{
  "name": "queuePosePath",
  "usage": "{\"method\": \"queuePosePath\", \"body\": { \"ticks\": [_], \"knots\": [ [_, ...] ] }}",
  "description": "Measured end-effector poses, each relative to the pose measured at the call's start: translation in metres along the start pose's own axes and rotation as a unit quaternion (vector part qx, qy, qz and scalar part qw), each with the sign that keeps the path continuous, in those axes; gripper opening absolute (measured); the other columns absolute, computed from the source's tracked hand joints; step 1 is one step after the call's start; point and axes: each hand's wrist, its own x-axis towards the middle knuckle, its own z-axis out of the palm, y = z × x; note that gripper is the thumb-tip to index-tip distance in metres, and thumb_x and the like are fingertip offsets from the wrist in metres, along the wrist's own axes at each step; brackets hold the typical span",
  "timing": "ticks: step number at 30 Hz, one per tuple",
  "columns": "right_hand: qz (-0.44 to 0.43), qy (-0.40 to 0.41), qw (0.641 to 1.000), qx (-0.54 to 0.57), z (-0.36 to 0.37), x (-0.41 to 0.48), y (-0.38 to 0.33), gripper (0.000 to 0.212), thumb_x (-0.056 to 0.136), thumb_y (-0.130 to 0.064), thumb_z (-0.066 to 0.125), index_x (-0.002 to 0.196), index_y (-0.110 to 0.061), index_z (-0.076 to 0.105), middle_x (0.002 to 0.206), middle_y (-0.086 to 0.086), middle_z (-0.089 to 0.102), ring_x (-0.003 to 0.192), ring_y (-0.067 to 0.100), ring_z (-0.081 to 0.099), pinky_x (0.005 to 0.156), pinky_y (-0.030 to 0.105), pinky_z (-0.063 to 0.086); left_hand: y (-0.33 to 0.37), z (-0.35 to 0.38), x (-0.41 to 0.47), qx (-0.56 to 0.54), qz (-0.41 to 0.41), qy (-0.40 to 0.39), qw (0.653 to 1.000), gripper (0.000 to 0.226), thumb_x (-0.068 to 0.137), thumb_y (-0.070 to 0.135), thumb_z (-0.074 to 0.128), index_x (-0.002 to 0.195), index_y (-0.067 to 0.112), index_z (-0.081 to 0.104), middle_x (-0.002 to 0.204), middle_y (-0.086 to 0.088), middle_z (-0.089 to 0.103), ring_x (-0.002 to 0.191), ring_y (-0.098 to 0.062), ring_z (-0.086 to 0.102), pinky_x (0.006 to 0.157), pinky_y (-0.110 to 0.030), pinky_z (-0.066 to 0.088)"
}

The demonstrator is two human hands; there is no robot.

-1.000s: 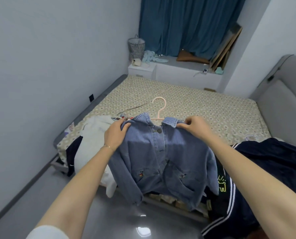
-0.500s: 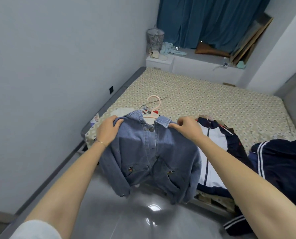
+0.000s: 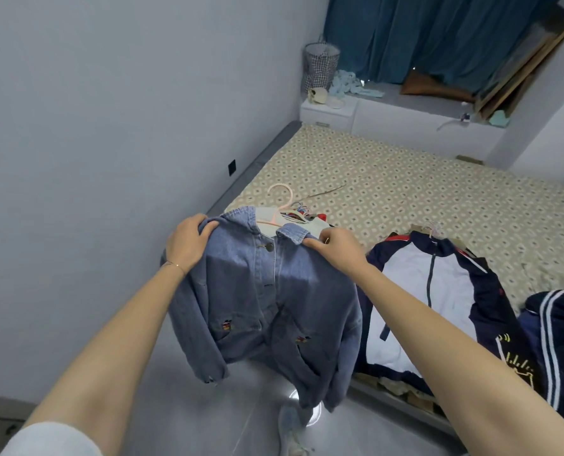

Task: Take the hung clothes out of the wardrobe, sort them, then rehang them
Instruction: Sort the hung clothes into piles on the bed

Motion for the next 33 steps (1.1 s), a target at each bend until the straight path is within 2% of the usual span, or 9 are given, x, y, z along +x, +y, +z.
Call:
{"method": "queuePosePath", "body": {
  "ticks": [3,6,10,13,19,24,28,33],
  "knots": [
    [-0.001,-0.011,1.000,0.001,0.003,0.028,-0.002,0.054,0.087,-0.055,0.063,0.057,-0.015,0.043,0.054,-0.002,0.047,0.055,0.014,0.045,0.048,0.031,0.024,-0.003,0.002,0.023,0.003,-0.010,0.002,1.000,0.034,0.101,0.037,0.052,0.079,0.011,0.056,0.073,-0.003,0.057,0.072,-0.029,0.054,0.064,-0.038,0.041],
    [0.007,-0.020,1.000,0.011,0.005,0.062,0.002,0.055,0.086,-0.055,0.064,0.056,-0.015,0.041,0.052,0.000,0.046,0.053,0.015,0.044,0.049,0.033,0.026,0.000,0.008,0.052,0.010,-0.014,-0.002,1.000,0.038,0.101,0.038,0.052,0.077,0.008,0.053,0.070,-0.006,0.056,0.070,-0.030,0.054,0.064,-0.041,0.042],
    [0.012,-0.033,0.999,0.026,0.008,0.111,0.010,0.058,0.085,-0.056,0.065,0.055,-0.014,0.038,0.055,0.006,0.052,0.061,0.021,0.054,0.055,0.038,0.035,0.000,0.018,0.094,0.015,-0.023,-0.012,1.000,0.038,0.101,0.039,0.052,0.078,0.008,0.054,0.071,-0.007,0.058,0.071,-0.031,0.055,0.064,-0.041,0.043],
    [0.018,-0.042,0.999,0.018,0.005,0.144,0.010,0.057,0.085,-0.056,0.066,0.055,-0.016,0.037,0.051,0.001,0.043,0.053,0.019,0.043,0.052,0.035,0.029,-0.003,0.029,0.123,0.004,-0.020,-0.010,1.000,0.039,0.100,0.037,0.053,0.075,0.008,0.052,0.069,-0.007,0.056,0.070,-0.032,0.054,0.063,-0.041,0.041],
    [0.043,-0.028,0.998,0.029,0.008,0.193,0.022,0.055,0.084,-0.055,0.066,0.057,-0.017,0.038,0.052,-0.001,0.044,0.052,0.017,0.041,0.052,0.034,0.029,-0.008,0.053,0.181,-0.023,-0.016,-0.026,0.999,0.042,0.100,0.040,0.053,0.077,0.005,0.056,0.070,-0.011,0.059,0.070,-0.034,0.056,0.066,-0.047,0.047],
    [0.079,-0.012,0.996,0.027,0.019,0.229,0.045,0.056,0.086,-0.055,0.065,0.055,-0.017,0.039,0.051,-0.001,0.043,0.051,0.018,0.042,0.051,0.034,0.029,-0.007,0.089,0.227,-0.030,-0.002,-0.053,0.998,0.038,0.100,0.036,0.055,0.072,0.009,0.054,0.066,-0.004,0.055,0.067,-0.027,0.052,0.061,-0.036,0.035],
    [0.118,-0.006,0.993,0.025,0.033,0.261,0.062,0.059,0.086,-0.057,0.064,0.055,-0.016,0.036,0.051,0.001,0.039,0.051,0.018,0.038,0.053,0.035,0.028,-0.022,0.127,0.273,-0.044,0.008,-0.088,0.995,0.036,0.099,0.036,0.056,0.078,0.006,0.060,0.072,-0.008,0.062,0.070,-0.028,0.058,0.067,-0.043,0.047],
    [0.176,-0.004,0.984,0.019,0.053,0.311,0.081,0.056,0.089,-0.055,0.062,0.056,-0.018,0.035,0.052,-0.003,0.038,0.049,0.013,0.035,0.048,0.031,0.024,-0.038,0.176,0.339,-0.045,0.030,-0.141,0.989,0.034,0.097,0.036,0.058,0.079,0.007,0.061,0.076,-0.009,0.064,0.074,-0.029,0.060,0.067,-0.044,0.048]
  ]
}}
